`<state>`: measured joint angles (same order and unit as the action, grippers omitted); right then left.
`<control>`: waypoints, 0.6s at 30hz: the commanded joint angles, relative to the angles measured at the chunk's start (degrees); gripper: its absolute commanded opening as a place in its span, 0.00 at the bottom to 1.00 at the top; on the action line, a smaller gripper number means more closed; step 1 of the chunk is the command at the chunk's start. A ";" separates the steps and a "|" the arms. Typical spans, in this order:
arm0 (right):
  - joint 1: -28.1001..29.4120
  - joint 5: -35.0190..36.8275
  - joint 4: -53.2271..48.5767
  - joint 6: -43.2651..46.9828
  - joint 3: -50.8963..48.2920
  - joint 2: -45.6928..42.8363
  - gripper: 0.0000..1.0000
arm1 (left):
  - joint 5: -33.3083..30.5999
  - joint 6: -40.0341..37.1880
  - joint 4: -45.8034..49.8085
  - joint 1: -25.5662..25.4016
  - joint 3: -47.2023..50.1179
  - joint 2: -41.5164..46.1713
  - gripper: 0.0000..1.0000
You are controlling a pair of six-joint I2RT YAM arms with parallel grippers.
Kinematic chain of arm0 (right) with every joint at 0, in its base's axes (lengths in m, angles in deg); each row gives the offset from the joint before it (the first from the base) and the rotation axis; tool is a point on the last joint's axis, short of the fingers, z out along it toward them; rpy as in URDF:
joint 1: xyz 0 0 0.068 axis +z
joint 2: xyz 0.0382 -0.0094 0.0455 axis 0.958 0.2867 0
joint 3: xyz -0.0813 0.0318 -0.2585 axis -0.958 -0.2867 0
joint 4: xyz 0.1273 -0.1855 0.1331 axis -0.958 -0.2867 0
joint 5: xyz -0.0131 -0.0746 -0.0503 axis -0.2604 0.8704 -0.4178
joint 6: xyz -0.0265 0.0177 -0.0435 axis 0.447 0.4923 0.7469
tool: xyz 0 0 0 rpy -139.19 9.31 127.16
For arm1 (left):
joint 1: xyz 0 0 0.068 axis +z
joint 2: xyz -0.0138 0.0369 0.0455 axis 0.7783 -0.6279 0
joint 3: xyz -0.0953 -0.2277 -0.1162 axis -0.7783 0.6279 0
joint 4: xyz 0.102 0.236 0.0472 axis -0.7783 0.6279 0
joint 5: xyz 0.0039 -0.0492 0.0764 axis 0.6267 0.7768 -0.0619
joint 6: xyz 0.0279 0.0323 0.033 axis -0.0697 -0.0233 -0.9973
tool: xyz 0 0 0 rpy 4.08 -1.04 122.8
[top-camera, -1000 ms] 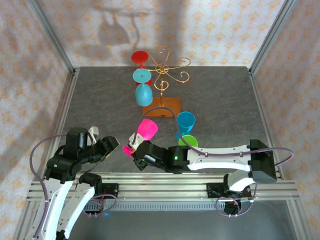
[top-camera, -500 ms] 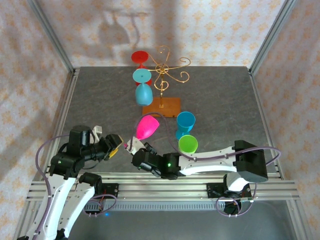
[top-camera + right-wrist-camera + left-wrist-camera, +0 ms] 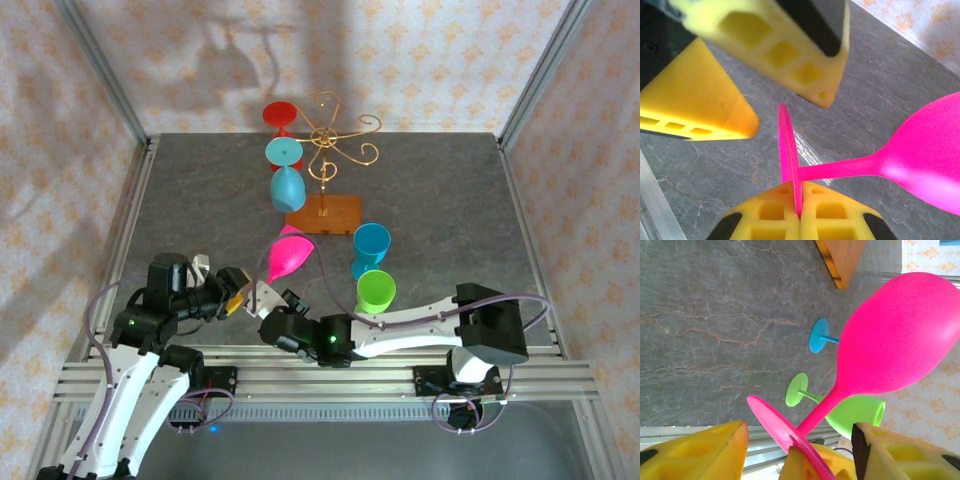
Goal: Take the wine glass off the wine glass rack
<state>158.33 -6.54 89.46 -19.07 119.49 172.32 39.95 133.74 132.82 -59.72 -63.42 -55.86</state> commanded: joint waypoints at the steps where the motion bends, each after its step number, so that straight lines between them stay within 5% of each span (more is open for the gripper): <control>1: 0.22 3.17 1.98 1.12 0.74 0.86 0.00 | 1.11 1.32 -3.22 -0.61 -0.28 -0.19 0.57; 18: 0.27 5.50 6.33 4.96 2.25 1.75 0.00 | 0.94 0.34 -5.41 -1.31 -0.29 -2.76 0.49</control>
<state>158.33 -3.55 93.09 -15.51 119.86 174.00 40.41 134.37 129.91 -60.49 -63.42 -58.62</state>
